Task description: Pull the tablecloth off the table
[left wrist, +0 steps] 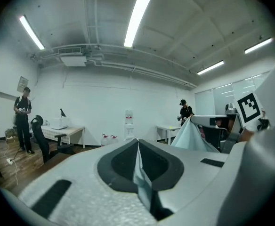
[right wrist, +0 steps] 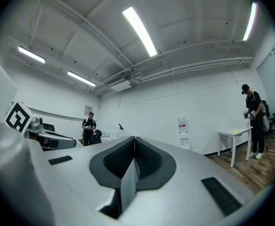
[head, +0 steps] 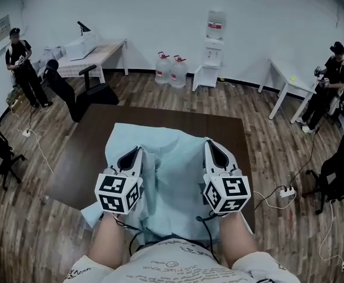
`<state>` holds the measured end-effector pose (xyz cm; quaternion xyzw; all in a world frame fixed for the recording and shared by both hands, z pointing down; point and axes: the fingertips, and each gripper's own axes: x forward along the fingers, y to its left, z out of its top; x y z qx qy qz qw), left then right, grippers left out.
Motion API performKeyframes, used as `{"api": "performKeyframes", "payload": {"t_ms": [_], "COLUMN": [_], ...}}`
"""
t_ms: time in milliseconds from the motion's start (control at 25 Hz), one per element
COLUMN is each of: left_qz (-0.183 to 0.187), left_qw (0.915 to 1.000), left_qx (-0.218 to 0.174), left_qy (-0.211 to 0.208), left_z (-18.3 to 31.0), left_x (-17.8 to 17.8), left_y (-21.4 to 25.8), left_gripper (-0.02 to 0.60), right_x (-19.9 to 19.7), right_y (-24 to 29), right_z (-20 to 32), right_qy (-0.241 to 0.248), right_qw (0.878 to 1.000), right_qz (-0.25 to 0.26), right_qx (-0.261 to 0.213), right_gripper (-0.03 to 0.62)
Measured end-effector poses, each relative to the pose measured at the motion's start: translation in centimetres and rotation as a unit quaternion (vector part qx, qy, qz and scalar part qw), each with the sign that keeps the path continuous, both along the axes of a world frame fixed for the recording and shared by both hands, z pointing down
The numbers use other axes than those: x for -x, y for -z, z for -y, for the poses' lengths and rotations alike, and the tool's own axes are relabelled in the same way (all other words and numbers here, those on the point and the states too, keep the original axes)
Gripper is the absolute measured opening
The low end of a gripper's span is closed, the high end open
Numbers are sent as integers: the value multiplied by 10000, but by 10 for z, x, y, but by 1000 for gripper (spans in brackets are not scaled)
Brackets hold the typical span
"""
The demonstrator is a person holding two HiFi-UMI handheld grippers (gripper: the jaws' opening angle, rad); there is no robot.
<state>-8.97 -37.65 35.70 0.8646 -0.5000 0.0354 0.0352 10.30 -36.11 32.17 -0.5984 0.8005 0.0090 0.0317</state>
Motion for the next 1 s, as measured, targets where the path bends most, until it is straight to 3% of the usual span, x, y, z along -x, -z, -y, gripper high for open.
{"api": "performKeyframes", "payload": {"t_ms": [1000], "left_qz": [105], "left_qw": [9998], "left_qx": [110], "left_qy": [-122], "left_z": [0], "left_x": [-2], "left_y": [-21], "left_gripper": [9], "right_x": [16], "right_y": [-24], "right_z": [4], "right_qy": [-50], "right_qw": [9993], "right_qz": [57], "right_qx": [366], "right_gripper": [14]}}
